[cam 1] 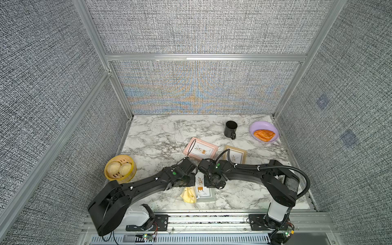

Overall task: Wipe the picture frame with a cloth
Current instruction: Wipe the dirt from the picture frame.

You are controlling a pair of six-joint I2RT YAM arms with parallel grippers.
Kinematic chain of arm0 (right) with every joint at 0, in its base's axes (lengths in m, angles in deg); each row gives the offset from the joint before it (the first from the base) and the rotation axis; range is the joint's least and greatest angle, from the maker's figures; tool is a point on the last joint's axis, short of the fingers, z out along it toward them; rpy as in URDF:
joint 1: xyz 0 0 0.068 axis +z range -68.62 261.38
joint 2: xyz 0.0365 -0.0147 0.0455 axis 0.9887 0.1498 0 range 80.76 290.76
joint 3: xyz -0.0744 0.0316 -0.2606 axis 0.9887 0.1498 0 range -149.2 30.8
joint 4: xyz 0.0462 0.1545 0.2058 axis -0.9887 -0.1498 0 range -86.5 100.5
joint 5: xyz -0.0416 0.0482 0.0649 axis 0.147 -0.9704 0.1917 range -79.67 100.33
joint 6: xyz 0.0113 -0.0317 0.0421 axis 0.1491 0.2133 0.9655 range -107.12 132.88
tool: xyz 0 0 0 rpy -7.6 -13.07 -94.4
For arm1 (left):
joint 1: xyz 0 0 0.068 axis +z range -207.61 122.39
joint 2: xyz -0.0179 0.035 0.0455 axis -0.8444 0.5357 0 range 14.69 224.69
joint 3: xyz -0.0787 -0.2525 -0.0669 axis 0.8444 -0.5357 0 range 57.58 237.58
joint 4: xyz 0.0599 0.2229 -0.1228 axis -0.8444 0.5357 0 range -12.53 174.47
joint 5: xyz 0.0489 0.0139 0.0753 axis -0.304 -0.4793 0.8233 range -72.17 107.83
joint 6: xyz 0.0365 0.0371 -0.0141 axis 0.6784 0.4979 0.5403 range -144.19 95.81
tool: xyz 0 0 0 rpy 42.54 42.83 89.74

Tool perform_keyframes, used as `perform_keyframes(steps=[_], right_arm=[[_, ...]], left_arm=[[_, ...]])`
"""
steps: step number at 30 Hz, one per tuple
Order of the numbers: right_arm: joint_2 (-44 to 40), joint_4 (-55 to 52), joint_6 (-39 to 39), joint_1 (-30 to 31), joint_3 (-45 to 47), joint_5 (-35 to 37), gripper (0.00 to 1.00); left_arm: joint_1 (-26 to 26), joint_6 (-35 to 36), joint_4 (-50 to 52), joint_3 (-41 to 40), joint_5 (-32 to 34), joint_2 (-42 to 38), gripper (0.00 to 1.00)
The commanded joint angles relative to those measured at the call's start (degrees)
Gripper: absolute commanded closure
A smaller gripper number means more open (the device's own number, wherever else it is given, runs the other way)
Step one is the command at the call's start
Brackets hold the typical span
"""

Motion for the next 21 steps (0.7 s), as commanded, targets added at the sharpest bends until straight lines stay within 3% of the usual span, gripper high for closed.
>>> perform_keyframes(steps=[1, 4, 9, 16, 21], right_arm=[[4.5, 1.1, 3.4, -0.2, 1.7, 0.9, 0.89], [4.7, 1.2, 3.3, -0.4, 1.4, 0.5, 0.89], [4.3, 2.4, 3.4, -0.7, 2.7, -0.4, 0.89], [3.5, 5.6, 4.2, -0.7, 5.9, -2.4, 0.90], [3.9, 7.2, 3.6, -0.7, 6.8, -3.9, 0.90]], left_arm=[[0.2, -1.2, -1.2, 2.7, 2.2, 4.3, 1.00], [-0.9, -4.7, -0.9, 3.6, 1.6, 7.2, 1.00], [-5.0, -10.8, 2.5, -0.3, 5.2, 4.1, 1.00], [-16.9, -23.2, 6.9, -4.0, 9.3, 1.1, 1.00], [-21.6, -29.9, 10.1, -4.7, 12.5, 0.7, 1.00]])
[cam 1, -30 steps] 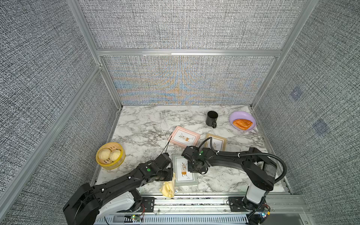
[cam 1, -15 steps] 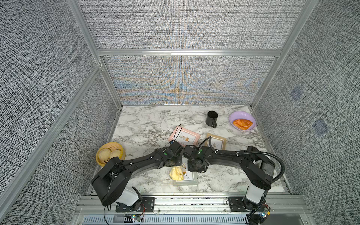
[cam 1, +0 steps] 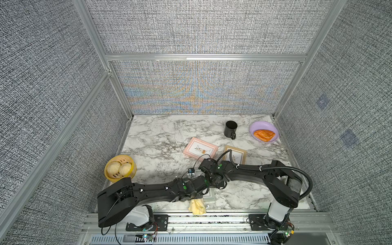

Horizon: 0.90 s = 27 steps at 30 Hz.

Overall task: Wipe the picture frame with a cloth
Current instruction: Wipe the dirt from the picture frame.

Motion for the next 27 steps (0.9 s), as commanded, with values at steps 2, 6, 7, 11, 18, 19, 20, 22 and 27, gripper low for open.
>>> perform_keyframes(steps=[2, 6, 7, 11, 18, 19, 20, 22, 27], right_arm=[[5.2, 4.1, 2.4, 0.0, 3.8, -2.2, 0.90], [3.6, 4.4, 2.4, 0.0, 3.9, -3.3, 0.88], [2.7, 4.5, 2.2, 0.0, 4.2, -3.2, 0.85], [-0.1, 4.7, 0.2, -1.0, 3.7, -3.8, 0.75], [-1.7, 5.9, -2.6, -5.3, 1.0, -6.1, 0.61], [-1.6, 5.8, -4.0, -6.0, 0.7, -6.2, 0.59], [-1.5, 5.9, -4.7, -6.6, 0.4, -6.3, 0.59], [-1.2, 6.4, -5.3, -7.8, -0.1, -6.9, 0.57], [0.5, 8.2, -6.3, -10.9, -1.2, -8.0, 0.55]], left_arm=[[-1.5, -7.9, 11.3, -2.0, 3.6, -2.8, 1.00], [-1.4, -10.1, 15.8, -1.5, 10.5, -7.4, 1.00], [-1.2, -9.3, 15.9, -1.2, 12.2, -8.3, 1.00], [3.1, -4.1, 13.7, -0.2, 12.2, -8.8, 1.00], [8.6, 3.5, 7.8, 3.5, 10.8, -4.6, 1.00], [8.9, 4.2, 7.0, 4.2, 10.7, -3.9, 1.00], [9.1, 4.8, 6.4, 4.6, 10.5, -3.3, 1.00], [9.5, 5.8, 5.7, 5.6, 10.2, -2.1, 1.00], [11.7, 8.2, 3.9, 6.0, 8.9, -0.2, 1.00]])
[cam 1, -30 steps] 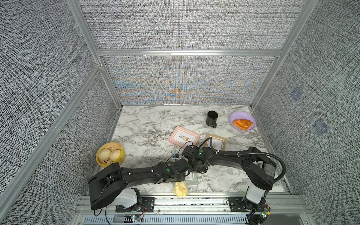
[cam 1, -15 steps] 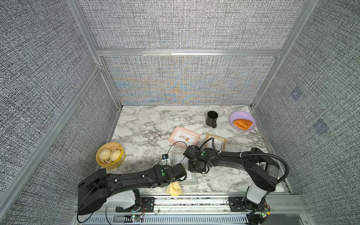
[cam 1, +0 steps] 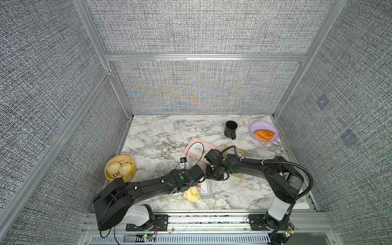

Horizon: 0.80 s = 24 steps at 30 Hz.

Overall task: Wipe the picture frame with a cloth
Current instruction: Wipe the dirt from the picture frame.

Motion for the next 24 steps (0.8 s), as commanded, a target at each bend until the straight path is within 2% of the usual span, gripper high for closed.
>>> perform_keyframes(steps=[1, 9, 15, 19, 24], right_arm=[[1.5, -0.5, -2.4, -1.6, -0.8, 0.4, 0.54], [6.1, -4.3, -5.1, -2.8, -7.2, -0.4, 0.55], [7.9, -4.4, -4.3, -2.8, -6.7, 0.1, 0.79], [7.5, -3.9, -3.7, -2.6, -4.9, 0.5, 0.83], [7.0, -2.7, -2.9, -2.3, -3.1, 0.5, 0.83]], left_arm=[[1.6, 3.3, -1.8, 0.2, -1.1, 1.0, 1.00], [4.2, 6.0, -4.7, -0.7, -3.8, 4.6, 1.00], [4.1, 6.4, -3.0, 1.1, -8.6, 7.4, 1.00], [2.6, 3.7, -2.2, -1.7, -10.6, 4.2, 1.00], [-1.4, -0.7, 1.4, -5.8, -11.6, -1.9, 1.00]])
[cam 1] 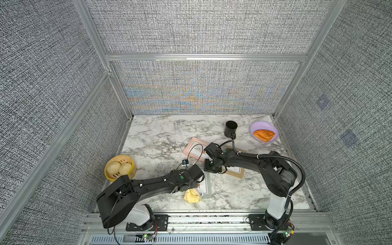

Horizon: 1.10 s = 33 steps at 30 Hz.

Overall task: Wipe the picture frame with a cloth
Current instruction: Wipe the dirt from the picture frame.

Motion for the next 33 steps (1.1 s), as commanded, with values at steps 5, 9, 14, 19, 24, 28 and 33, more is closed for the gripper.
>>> perform_keyframes(steps=[5, 9, 14, 19, 24, 28, 33], right_arm=[[1.6, -3.0, 2.9, 0.7, 1.9, 1.2, 0.83], [1.7, -2.9, 2.6, 1.0, 1.6, 1.0, 0.83], [2.0, -3.1, 2.5, 1.6, 1.3, 1.1, 0.83], [2.3, -3.3, 2.5, 2.1, 1.3, 1.3, 0.83], [2.3, -3.3, 2.8, 2.4, 1.4, 1.5, 0.83], [2.2, -3.4, 3.2, 2.7, 1.7, 1.7, 0.83], [2.0, -3.3, 3.6, 2.9, 1.6, 1.7, 0.83]], left_arm=[[-3.7, -6.7, 9.4, -4.0, -1.1, -5.6, 1.00], [0.1, -2.5, 8.0, -3.0, 4.1, -6.1, 1.00], [8.0, 8.1, 2.7, 2.3, 2.6, 0.2, 1.00], [11.1, 13.4, -0.9, 7.8, 1.0, 6.6, 1.00], [12.7, 15.2, -2.5, 9.4, -0.7, 9.7, 1.00], [12.7, 15.2, 1.2, 9.0, -4.2, 9.0, 1.00], [12.5, 10.2, 4.0, -0.1, -7.8, -1.3, 1.00]])
